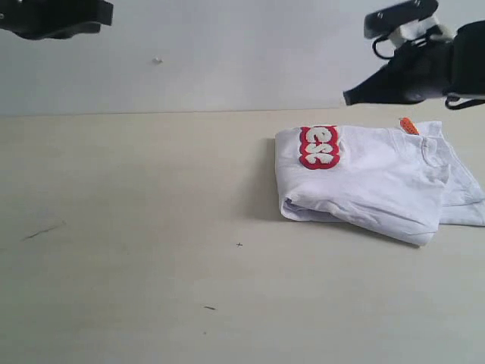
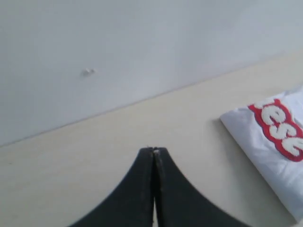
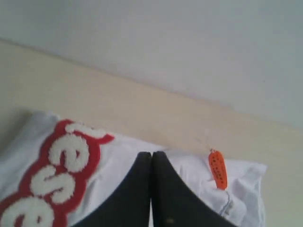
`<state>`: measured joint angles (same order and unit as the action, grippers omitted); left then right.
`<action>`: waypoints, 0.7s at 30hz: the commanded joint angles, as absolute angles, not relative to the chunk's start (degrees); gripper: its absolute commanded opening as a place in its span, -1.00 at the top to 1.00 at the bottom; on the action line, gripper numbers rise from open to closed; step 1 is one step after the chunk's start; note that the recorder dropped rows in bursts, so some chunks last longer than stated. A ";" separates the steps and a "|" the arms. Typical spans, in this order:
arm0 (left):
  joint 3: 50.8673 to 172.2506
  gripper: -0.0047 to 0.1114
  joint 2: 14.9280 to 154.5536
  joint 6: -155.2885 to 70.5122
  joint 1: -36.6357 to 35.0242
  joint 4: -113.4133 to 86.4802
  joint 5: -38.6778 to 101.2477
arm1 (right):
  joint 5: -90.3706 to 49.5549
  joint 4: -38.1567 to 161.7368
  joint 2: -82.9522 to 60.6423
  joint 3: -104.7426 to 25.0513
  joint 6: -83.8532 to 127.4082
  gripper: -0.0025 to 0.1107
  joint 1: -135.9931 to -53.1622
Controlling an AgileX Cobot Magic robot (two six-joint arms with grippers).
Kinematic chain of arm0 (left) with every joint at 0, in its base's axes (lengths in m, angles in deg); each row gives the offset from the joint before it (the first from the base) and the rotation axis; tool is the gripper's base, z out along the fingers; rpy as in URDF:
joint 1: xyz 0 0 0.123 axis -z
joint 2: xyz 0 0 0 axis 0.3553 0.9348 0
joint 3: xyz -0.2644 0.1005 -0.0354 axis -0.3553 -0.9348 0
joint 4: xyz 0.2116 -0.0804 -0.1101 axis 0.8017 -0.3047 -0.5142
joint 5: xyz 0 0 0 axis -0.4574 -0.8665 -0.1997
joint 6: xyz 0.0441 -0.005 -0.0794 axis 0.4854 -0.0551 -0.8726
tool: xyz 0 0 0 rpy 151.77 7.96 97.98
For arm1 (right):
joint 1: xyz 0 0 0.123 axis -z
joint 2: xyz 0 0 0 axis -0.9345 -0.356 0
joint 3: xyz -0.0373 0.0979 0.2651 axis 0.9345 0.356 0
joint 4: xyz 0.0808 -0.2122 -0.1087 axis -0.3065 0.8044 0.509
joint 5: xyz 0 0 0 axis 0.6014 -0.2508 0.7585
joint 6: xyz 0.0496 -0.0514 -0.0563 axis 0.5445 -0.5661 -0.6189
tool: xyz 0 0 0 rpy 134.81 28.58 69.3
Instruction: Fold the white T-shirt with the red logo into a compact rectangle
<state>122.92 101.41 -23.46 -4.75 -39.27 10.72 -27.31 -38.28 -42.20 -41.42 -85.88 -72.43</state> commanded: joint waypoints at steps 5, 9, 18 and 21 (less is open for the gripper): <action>108.23 0.92 80.93 -23.29 -4.83 -42.24 18.75 | -26.94 -38.16 -33.15 -41.09 -80.82 0.96 -72.50; 100.15 0.92 67.96 -23.44 -4.83 -43.09 21.33 | -27.09 -38.16 -32.06 -41.09 -80.69 0.96 -72.50; 91.37 0.92 48.22 -25.71 -4.83 -41.98 16.83 | -27.20 -38.16 -32.07 -41.09 -80.69 0.96 -72.50; 91.08 0.92 44.69 -25.71 -4.83 -41.61 14.53 | -27.20 -38.16 -32.07 -41.09 -80.69 0.96 -72.50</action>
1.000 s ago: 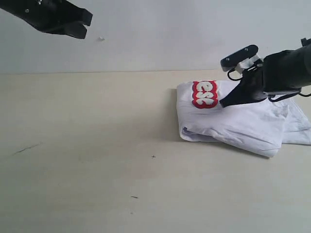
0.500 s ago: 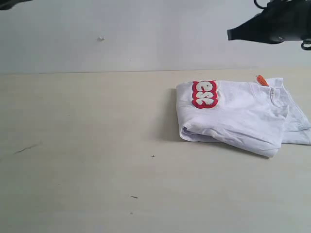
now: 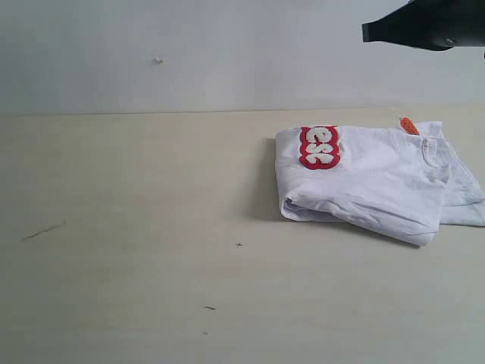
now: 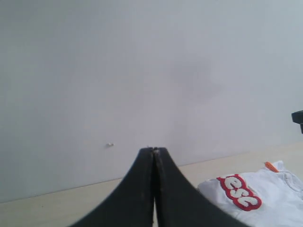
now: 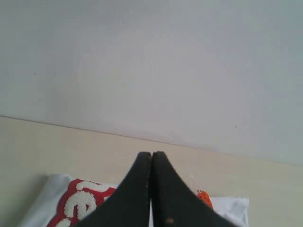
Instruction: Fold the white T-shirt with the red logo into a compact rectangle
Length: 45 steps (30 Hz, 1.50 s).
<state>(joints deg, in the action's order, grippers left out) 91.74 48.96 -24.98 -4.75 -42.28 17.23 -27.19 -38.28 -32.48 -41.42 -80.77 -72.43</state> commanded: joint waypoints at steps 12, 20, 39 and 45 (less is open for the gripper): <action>91.08 0.92 39.32 -25.71 -4.83 -41.61 13.53 | -27.20 -38.16 -32.07 -41.09 -80.69 0.96 -72.50; 90.84 0.92 39.44 -25.71 -4.83 -41.48 13.88 | -27.20 -38.16 -32.07 -41.09 -80.69 0.96 -72.50; 72.75 0.92 20.25 -57.02 -7.09 0.60 36.04 | -27.20 -38.16 -32.07 -41.09 -80.69 0.96 -72.50; 66.54 0.92 15.90 -55.48 -14.91 -8.20 37.59 | -27.20 -38.16 -32.07 -41.09 -80.69 0.96 -72.50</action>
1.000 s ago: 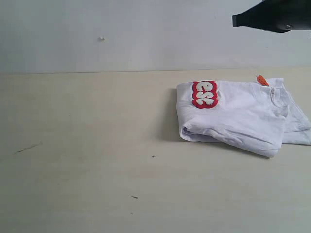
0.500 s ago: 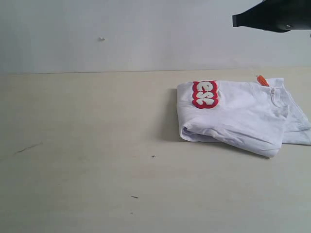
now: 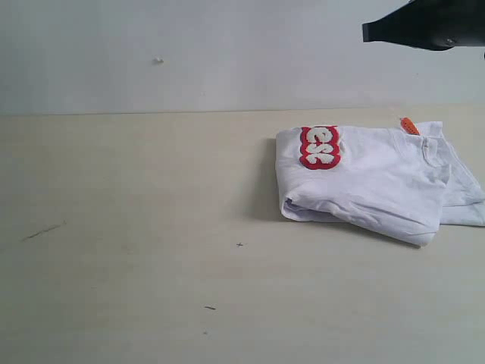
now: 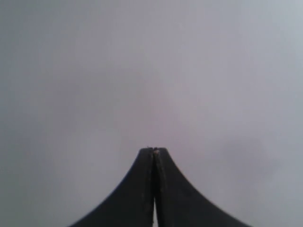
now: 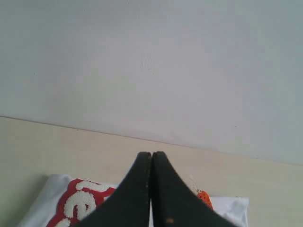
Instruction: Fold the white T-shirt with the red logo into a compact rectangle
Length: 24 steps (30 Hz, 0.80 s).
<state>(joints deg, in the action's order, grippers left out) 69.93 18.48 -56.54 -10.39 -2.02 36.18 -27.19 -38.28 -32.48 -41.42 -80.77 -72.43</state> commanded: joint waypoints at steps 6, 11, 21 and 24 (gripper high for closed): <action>60.32 0.92 14.93 -55.48 -21.18 -10.79 37.50 | -27.20 -38.16 -32.07 -41.09 -80.69 0.96 -72.50; 56.20 0.92 14.93 -55.59 -22.81 -10.79 37.61 | -27.20 -38.16 -32.07 -41.09 -80.69 0.96 -72.50; 50.87 0.92 14.93 -54.28 -22.81 -10.34 25.42 | -27.20 -38.16 -32.07 -41.09 -80.69 0.96 -72.50; 50.87 0.92 14.93 -54.18 -22.81 -10.34 19.52 | -27.20 -38.16 -32.07 -41.09 -80.69 0.96 -72.50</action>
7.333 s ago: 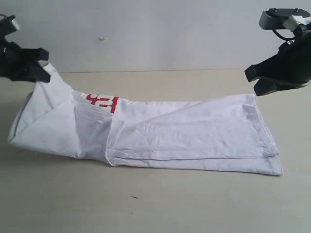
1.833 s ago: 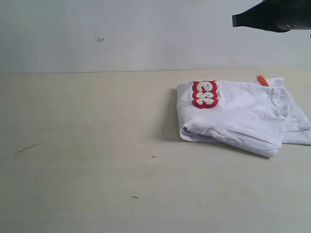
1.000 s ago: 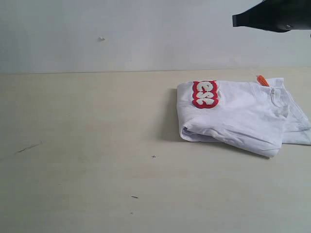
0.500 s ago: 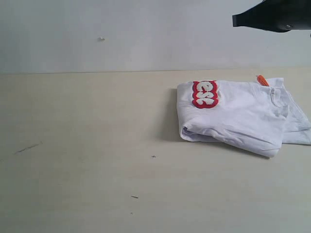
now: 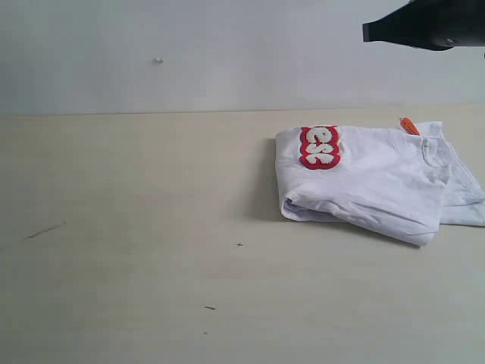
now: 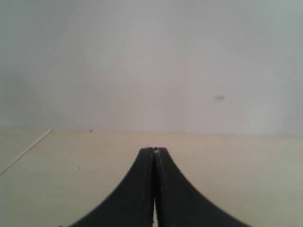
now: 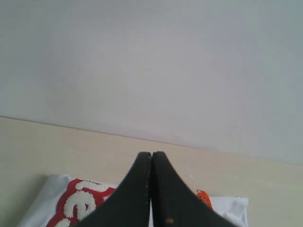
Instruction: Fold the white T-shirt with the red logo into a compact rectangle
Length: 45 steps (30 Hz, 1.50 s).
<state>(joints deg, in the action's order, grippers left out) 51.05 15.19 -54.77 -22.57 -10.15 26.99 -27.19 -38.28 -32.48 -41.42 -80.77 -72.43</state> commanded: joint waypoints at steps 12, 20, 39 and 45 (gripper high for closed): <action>50.87 0.92 14.93 -54.15 -22.81 -10.24 11.01 | -27.20 -38.16 -32.07 -41.09 -80.69 0.96 -72.50; 50.87 0.92 14.93 -54.15 -22.81 -10.24 11.01 | -27.20 -38.16 -32.07 -41.09 -80.69 0.96 -72.50; 50.87 0.92 14.93 -54.15 -22.81 -10.24 11.01 | -27.20 -38.16 -32.07 -41.09 -80.69 0.96 -72.50; 50.87 0.92 14.93 -54.15 -22.81 -10.24 11.01 | -27.19 -38.16 -32.07 -41.09 -80.91 0.96 -72.50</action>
